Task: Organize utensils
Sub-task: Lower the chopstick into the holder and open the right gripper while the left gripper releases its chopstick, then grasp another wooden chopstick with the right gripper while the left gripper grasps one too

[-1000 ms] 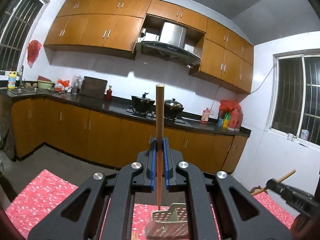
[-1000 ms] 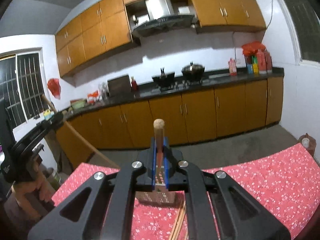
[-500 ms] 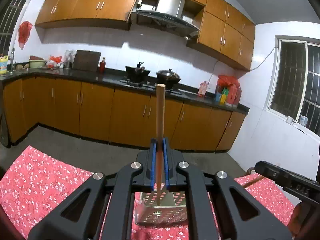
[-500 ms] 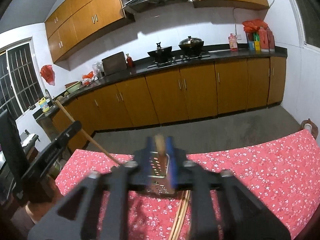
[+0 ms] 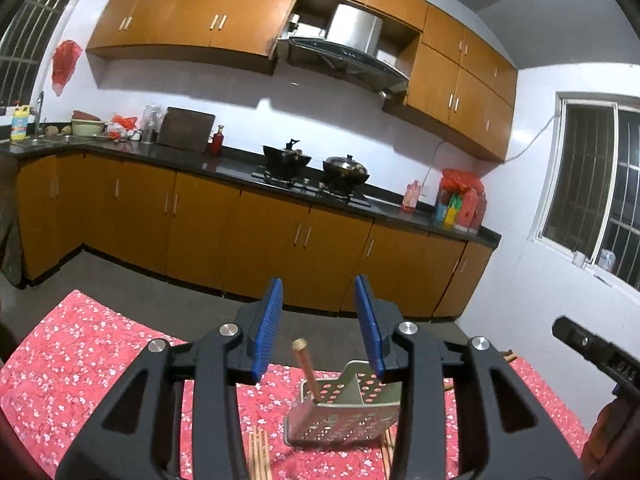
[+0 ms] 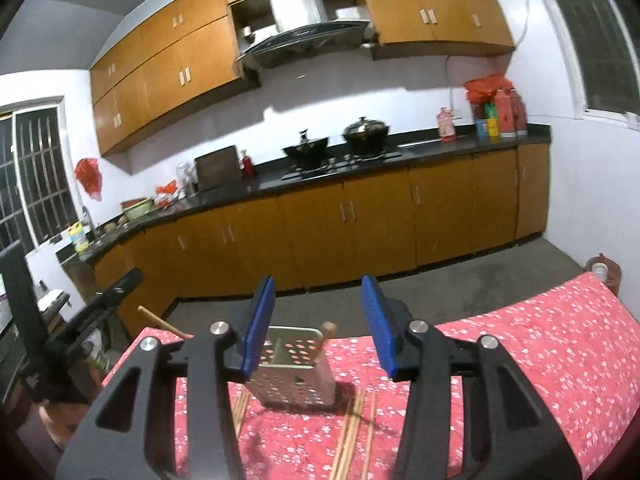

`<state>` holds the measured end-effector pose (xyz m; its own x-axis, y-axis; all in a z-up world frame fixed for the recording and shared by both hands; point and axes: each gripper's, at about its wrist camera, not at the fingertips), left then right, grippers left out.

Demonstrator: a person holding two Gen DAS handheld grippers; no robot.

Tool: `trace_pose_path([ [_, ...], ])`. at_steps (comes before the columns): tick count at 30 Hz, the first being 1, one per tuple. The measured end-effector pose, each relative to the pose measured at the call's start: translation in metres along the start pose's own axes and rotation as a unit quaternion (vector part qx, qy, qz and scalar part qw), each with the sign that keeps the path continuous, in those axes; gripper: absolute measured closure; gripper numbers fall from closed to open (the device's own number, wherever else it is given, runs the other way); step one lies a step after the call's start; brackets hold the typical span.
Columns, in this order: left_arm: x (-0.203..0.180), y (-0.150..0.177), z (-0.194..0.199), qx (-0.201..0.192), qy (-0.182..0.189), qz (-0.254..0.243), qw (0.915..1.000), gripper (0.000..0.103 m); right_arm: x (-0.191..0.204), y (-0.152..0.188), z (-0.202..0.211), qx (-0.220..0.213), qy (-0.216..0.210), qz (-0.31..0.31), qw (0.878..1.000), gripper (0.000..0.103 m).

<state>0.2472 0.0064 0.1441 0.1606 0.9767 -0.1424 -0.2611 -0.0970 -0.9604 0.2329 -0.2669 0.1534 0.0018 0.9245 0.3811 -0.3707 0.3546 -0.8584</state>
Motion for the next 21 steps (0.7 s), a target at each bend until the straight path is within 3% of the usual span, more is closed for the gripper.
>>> trace_pose_path([
  [2,0.008,0.002,0.011,-0.003,-0.001,0.014,0.9999,0.065,-0.016,0.010,0.001,0.009,0.013,-0.018,1.000,0.058],
  [6,0.027,0.017,0.029,0.008,-0.015,0.035,0.9992,0.065,-0.056,0.051,-0.017,0.071,0.056,-0.048,0.995,0.058],
  [8,0.038,0.032,0.032,0.034,-0.031,0.038,0.9982,0.065,-0.071,0.076,-0.031,0.115,0.078,-0.055,0.989,0.059],
  [10,0.044,0.051,0.030,0.070,-0.046,0.030,0.9960,0.065,-0.085,0.106,-0.045,0.167,0.088,-0.062,0.980,0.075],
  [14,0.054,0.101,0.016,0.160,-0.057,0.013,0.9855,0.065,-0.090,0.159,-0.061,0.248,0.078,-0.063,0.964,0.083],
  [16,0.056,0.127,0.010,0.199,-0.048,0.013,0.9788,0.065,-0.081,0.174,-0.063,0.261,0.072,-0.048,0.961,0.083],
  [21,0.049,0.164,0.008,0.244,-0.018,0.000,0.9695,0.065,-0.068,0.195,-0.067,0.284,0.077,-0.012,0.956,0.083],
])
Point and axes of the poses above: each gripper's, at about its wrist camera, not at the fingertips, and z roughly against the way its jaws point, x to its left, y to its underside, and after that the axes turned 8 degrees about -z, right-handed
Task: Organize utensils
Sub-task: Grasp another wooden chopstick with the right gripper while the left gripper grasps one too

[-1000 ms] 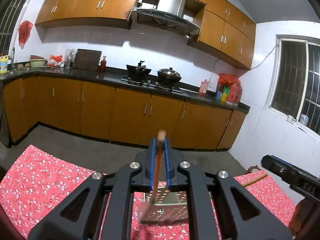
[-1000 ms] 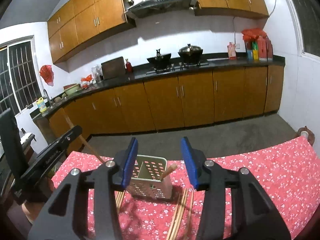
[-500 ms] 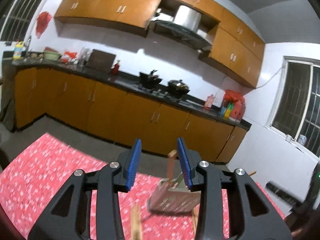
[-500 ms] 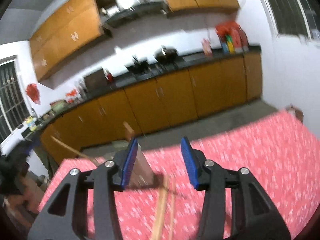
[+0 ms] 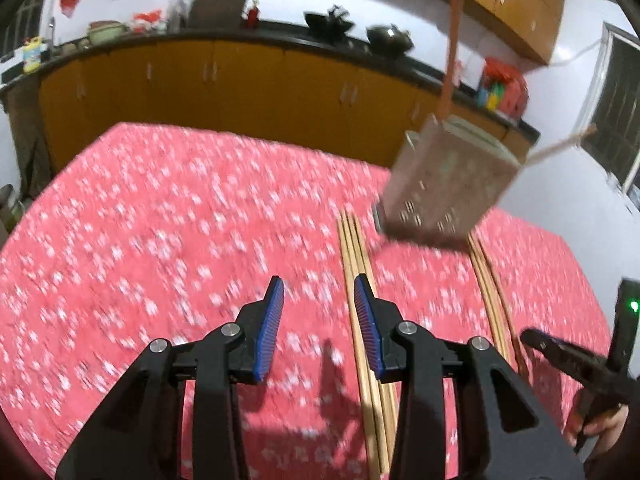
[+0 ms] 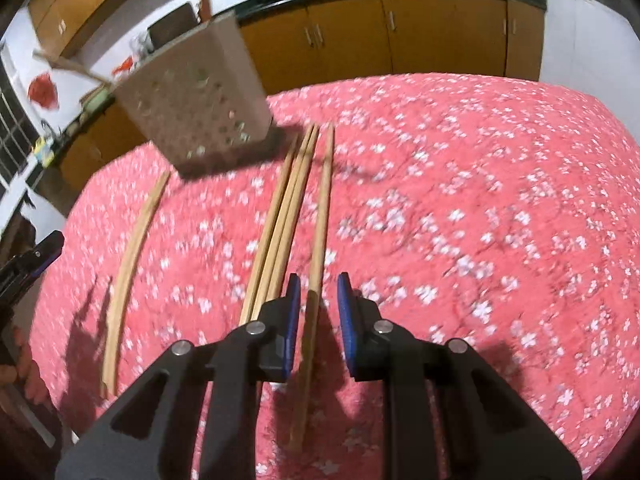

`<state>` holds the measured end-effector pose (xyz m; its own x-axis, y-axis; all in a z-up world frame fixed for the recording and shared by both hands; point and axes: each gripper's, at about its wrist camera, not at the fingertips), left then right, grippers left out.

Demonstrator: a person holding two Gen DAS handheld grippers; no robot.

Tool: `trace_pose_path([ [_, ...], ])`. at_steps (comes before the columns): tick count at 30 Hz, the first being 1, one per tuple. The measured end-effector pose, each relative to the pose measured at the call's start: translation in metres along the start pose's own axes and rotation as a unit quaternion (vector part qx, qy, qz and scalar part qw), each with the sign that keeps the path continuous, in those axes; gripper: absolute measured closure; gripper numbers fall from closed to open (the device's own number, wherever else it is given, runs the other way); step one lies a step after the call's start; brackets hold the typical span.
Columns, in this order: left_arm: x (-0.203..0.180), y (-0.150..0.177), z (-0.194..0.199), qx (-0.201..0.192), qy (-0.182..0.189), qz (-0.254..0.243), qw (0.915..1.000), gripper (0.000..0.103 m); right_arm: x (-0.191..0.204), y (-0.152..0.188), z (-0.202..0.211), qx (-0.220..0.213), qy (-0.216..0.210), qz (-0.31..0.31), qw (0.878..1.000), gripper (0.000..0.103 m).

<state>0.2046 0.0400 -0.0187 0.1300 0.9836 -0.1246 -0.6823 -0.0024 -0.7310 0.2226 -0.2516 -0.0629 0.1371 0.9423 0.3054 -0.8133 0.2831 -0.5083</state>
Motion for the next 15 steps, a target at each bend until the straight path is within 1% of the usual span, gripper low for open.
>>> trace_pose_path([
  [1,-0.002,0.003,-0.002,0.005,0.005,-0.003,1.0000,0.066,0.000,0.003,-0.002,0.004,0.004,0.003,1.000,0.083],
  [2,-0.003,0.008,-0.003,0.010,0.010,-0.007,0.9999,0.066,0.000,0.004,-0.002,-0.004,0.008,0.010,1.000,0.084],
  [4,-0.009,0.014,-0.007,0.020,0.023,-0.019,0.9993,0.069,0.000,0.007,-0.005,-0.013,0.031,0.022,0.999,0.095],
  [7,-0.017,0.022,-0.010,0.036,0.037,-0.029,0.9982,0.073,-0.014,0.003,-0.005,-0.026,0.052,-0.011,0.998,0.095],
  [9,-0.020,0.030,-0.014,0.046,0.045,-0.031,0.9975,0.077,-0.022,0.002,-0.005,-0.028,0.054,-0.029,0.998,0.095],
  [11,-0.023,0.034,-0.018,0.056,0.050,-0.032,0.9967,0.078,-0.023,0.001,-0.006,-0.028,0.053,-0.027,0.998,0.095],
  [13,-0.025,0.038,-0.023,0.066,0.052,-0.036,0.9958,0.083,-0.022,0.003,-0.004,-0.031,0.057,-0.019,0.998,0.095],
  [15,-0.026,0.043,-0.024,0.073,0.049,-0.042,0.9952,0.085,-0.021,0.003,-0.005,-0.033,0.060,-0.013,0.998,0.095],
])
Point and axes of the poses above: each gripper's, at about its wrist camera, not at the fingertips, and z roughly against the way its jaws point, x to its left, y to its underside, and after that the axes turned 8 degrees about -z, right-handed
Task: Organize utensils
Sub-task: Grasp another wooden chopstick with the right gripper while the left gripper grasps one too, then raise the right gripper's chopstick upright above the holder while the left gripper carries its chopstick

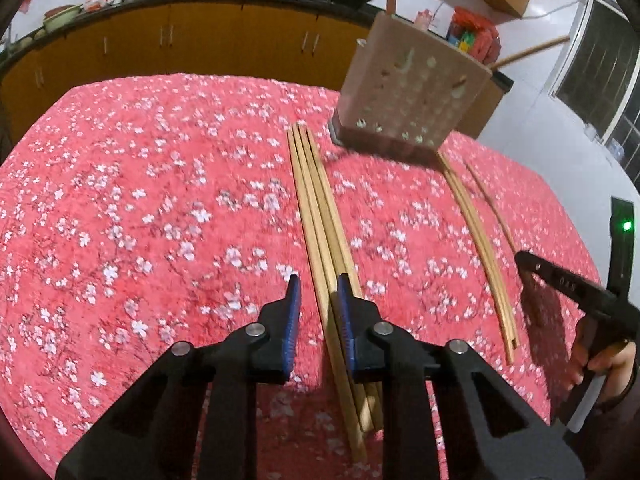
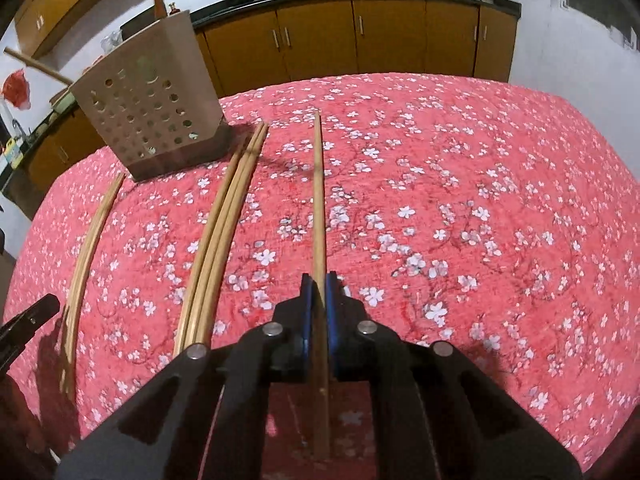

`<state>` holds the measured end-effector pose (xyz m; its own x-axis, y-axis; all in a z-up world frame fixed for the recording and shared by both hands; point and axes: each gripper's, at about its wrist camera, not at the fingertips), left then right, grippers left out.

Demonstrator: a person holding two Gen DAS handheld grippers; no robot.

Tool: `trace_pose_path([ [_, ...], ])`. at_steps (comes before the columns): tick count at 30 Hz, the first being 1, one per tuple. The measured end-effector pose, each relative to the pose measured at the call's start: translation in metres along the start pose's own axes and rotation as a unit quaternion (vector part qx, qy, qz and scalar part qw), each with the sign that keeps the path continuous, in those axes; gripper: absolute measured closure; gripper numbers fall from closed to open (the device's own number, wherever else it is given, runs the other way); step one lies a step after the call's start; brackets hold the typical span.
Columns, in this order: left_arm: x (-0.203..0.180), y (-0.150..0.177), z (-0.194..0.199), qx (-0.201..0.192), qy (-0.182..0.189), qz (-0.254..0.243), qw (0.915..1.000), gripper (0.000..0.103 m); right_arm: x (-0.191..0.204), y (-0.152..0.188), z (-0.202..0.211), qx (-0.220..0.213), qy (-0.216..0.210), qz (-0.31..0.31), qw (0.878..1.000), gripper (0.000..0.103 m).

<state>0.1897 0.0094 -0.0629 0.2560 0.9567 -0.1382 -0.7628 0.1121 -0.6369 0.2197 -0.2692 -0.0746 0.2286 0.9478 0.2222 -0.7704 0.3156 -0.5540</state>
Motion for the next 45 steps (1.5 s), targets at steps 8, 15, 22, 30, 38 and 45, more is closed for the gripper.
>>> trace_pose_path([
  [8,-0.008,0.005,-0.004,0.015,-0.024,-0.019,0.9994,0.087,0.003,0.001,0.004,0.000,0.003,0.014,1.000,0.095],
  [15,-0.016,0.013,0.001,0.018,-0.029,-0.028,0.9990,0.088,0.006,0.010,0.013,0.000,-0.004,0.022,1.000,0.093],
  [22,-0.010,0.007,-0.002,0.014,-0.055,-0.032,0.9979,0.095,0.006,0.013,0.016,-0.005,-0.001,0.029,1.000,0.095],
  [30,0.039,-0.018,-0.012,0.006,-0.074,0.021,0.9970,0.095,-0.006,-0.007,0.003,-0.017,0.015,0.002,1.000,0.095],
  [38,0.042,-0.013,-0.011,-0.008,-0.068,0.028,0.9973,0.095,-0.002,-0.006,-0.002,-0.028,0.018,0.009,0.999,0.095],
  [45,0.047,-0.011,-0.006,-0.011,-0.058,0.037,0.9976,0.095,-0.002,-0.004,-0.002,-0.029,0.020,0.011,0.999,0.094],
])
Point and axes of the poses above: each gripper's, at about its wrist camera, not at the fingertips, and z roughly against the way its jaws point, x to its left, y to its underside, and after that the axes turned 8 degrees about -z, right-handed
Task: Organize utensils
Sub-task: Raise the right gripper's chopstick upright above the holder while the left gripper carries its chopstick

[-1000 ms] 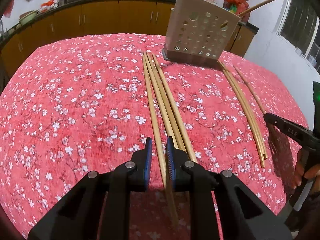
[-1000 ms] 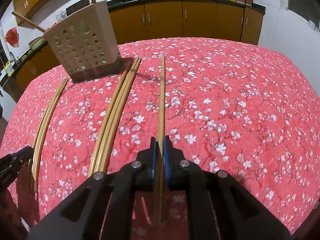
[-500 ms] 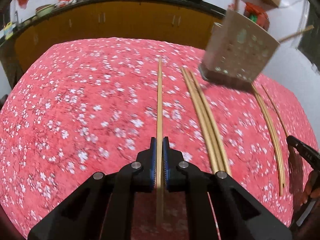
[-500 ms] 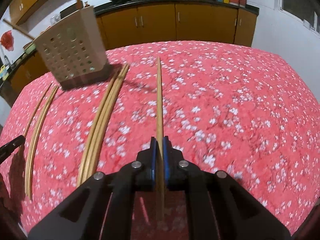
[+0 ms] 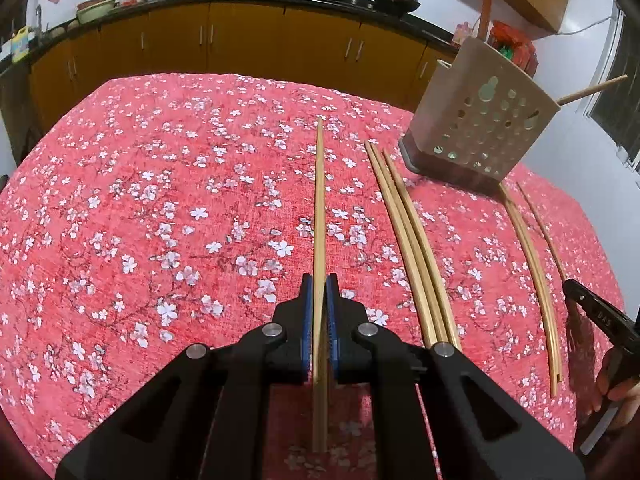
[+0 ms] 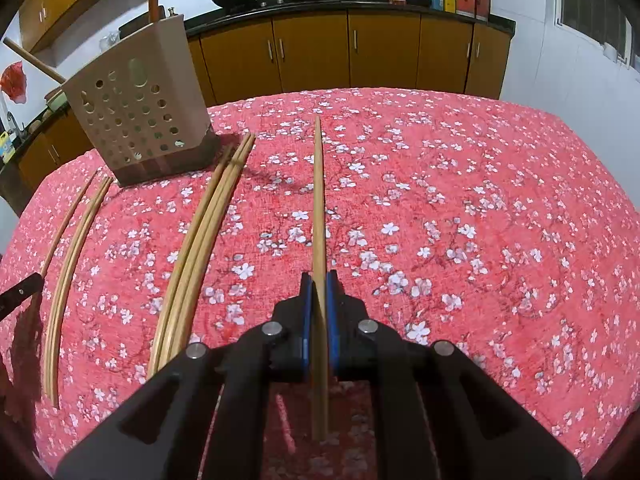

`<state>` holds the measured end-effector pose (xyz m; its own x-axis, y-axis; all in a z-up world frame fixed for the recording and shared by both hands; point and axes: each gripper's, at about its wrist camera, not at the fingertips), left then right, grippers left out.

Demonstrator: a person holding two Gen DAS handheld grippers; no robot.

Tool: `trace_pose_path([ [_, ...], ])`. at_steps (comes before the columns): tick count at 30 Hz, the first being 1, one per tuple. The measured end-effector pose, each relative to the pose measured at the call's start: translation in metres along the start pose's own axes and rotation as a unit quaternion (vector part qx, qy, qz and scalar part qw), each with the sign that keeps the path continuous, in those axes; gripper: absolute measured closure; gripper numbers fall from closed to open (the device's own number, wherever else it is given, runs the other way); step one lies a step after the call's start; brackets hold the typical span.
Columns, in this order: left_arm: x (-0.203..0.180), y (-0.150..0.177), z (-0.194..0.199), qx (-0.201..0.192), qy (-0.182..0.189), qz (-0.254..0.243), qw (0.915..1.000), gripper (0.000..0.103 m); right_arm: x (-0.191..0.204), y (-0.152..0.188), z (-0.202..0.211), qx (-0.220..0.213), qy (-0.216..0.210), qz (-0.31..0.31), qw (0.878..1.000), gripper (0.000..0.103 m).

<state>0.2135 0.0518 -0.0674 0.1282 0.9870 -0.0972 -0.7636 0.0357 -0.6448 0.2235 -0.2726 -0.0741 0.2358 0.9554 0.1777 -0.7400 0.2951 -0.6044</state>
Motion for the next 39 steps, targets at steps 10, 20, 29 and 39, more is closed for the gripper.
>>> trace_pose_path([
  [10,-0.002,-0.001,-0.001,0.000,0.002,0.003,1.0000,0.095,0.000,0.000,0.000,0.000,-0.001,0.001,1.000,0.094],
  [20,-0.007,0.010,0.009,0.003,-0.015,-0.012,0.9998,0.095,0.002,0.007,0.009,0.001,-0.005,0.002,1.000,0.094],
  [29,-0.012,0.012,0.009,0.007,-0.028,-0.023,0.9993,0.095,0.001,0.007,0.012,0.002,-0.011,-0.002,1.000,0.095],
  [39,-0.009,-0.016,0.053,-0.052,-0.020,-0.017,0.9983,0.096,-0.006,-0.018,0.087,-0.105,-0.045,-0.016,0.993,0.095],
])
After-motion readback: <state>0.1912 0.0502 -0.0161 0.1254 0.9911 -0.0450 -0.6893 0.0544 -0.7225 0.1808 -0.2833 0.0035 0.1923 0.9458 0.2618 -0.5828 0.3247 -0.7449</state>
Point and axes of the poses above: each gripper's, at about its wrist camera, not at the fingertips, and z roughly against the way its jaws point, x to its left, y to its underside, and after that the axes turned 8 degrees about -z, right-handed
